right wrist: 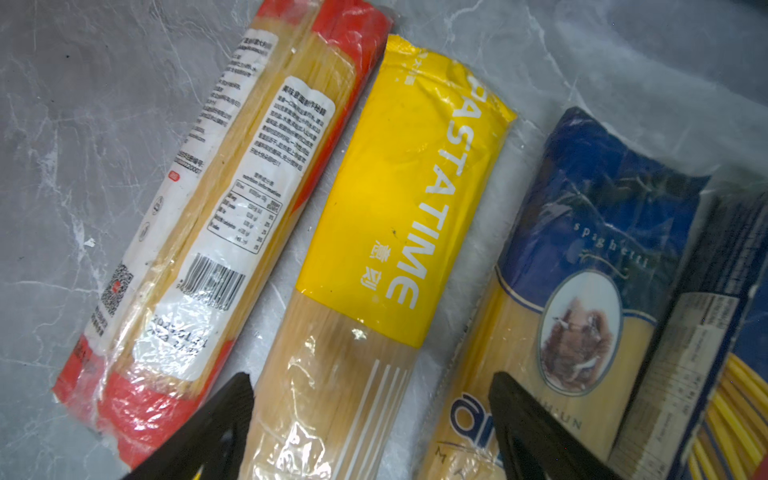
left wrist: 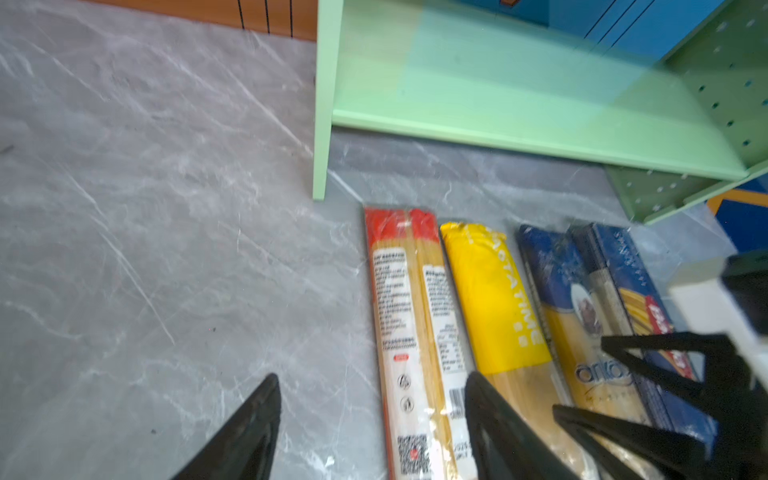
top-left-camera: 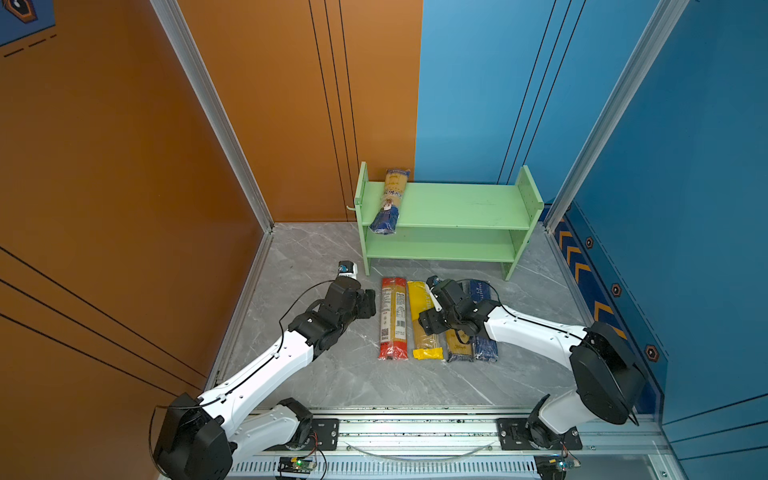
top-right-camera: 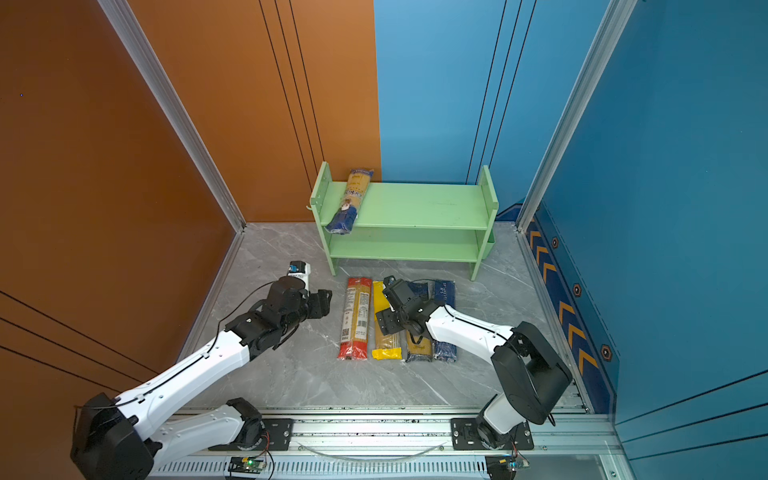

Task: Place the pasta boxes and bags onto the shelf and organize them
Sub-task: 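Withdraw the left gripper and lower it over the red-white spaghetti bag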

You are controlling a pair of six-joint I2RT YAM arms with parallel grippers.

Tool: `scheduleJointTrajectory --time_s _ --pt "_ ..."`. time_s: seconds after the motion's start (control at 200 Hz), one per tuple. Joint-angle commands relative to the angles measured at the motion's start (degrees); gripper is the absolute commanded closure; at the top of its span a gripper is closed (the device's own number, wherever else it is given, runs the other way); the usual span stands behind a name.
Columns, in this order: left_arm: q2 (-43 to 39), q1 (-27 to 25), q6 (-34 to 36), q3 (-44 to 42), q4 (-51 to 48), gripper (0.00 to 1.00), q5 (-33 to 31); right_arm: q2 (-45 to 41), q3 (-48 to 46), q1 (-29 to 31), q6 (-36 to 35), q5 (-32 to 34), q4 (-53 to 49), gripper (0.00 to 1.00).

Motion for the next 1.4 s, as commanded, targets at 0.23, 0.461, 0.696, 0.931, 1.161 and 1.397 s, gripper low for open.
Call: scheduleJointTrajectory --time_s 0.23,0.461,0.696,0.931,1.161,1.397 --pt "-3.1 -1.7 -4.8 -7.4 1.0 0.22 0.5 3.4 1.9 3.1 5.3 11.9 3.2 0.13" --pt "-1.4 -1.8 -6.1 -10.3 5.9 0.19 1.6 6.7 3.4 4.9 5.9 14.3 3.2 0.13" --pt "2.5 -1.8 -7.1 -11.7 9.0 0.17 3.3 8.9 4.5 5.6 6.3 15.6 3.3 0.12" --pt "6.7 -2.2 -7.4 -11.9 10.1 0.16 4.9 11.1 5.6 5.6 7.2 16.8 3.0 0.12" --pt "8.5 -3.0 -7.2 -12.0 10.5 0.15 5.6 14.5 8.2 5.9 7.7 16.1 2.4 0.12" --pt "9.6 -3.6 -6.8 -11.9 10.4 0.15 6.2 17.7 11.0 6.9 7.6 15.0 2.4 0.12"
